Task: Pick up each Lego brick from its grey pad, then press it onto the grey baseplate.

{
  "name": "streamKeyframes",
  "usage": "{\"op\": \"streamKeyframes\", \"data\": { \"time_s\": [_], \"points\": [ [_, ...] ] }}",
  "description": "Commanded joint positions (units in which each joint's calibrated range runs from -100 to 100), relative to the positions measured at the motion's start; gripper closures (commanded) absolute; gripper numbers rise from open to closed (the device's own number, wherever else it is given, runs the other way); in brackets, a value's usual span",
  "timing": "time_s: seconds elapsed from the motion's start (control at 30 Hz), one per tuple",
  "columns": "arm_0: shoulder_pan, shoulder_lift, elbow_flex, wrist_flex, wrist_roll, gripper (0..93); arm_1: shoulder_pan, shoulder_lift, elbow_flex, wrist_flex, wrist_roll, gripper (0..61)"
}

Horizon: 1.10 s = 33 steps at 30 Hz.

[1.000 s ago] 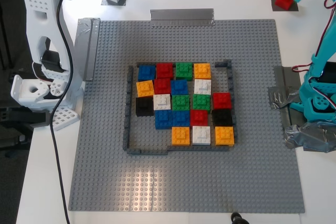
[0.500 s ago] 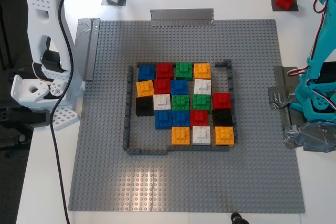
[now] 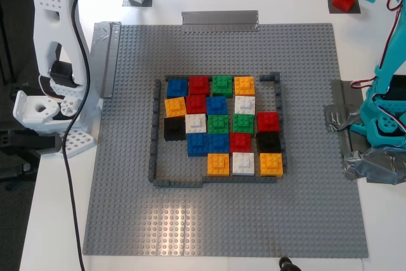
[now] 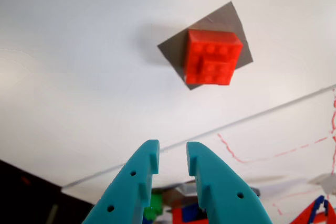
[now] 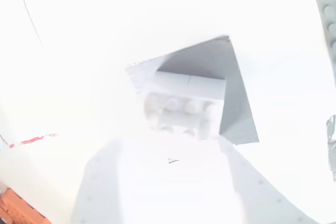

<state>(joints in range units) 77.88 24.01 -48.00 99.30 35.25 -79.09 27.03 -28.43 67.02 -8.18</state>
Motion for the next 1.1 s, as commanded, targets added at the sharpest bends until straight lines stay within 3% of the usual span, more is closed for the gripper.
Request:
{"op": "streamKeyframes", "data": {
  "time_s": [0.0,0.27,0.57,1.07],
  "points": [
    [0.58,0.8,1.18,0.7,0.09,86.0,-0.23,-0.16,-1.86,-1.11,0.49,43.1],
    [-1.24,2.69,3.26,0.7,-2.6,86.0,0.2,1.64,-3.67,-1.43,0.98,45.1],
    [-3.48,3.12,3.53,-0.44,-5.38,82.3,1.0,1.64,-3.94,-1.35,1.71,55.7],
    [-2.61,3.2,5.61,-2.4,-6.41,73.9,2.3,-2.48,-5.29,-0.21,2.54,57.7]
  ]
}}
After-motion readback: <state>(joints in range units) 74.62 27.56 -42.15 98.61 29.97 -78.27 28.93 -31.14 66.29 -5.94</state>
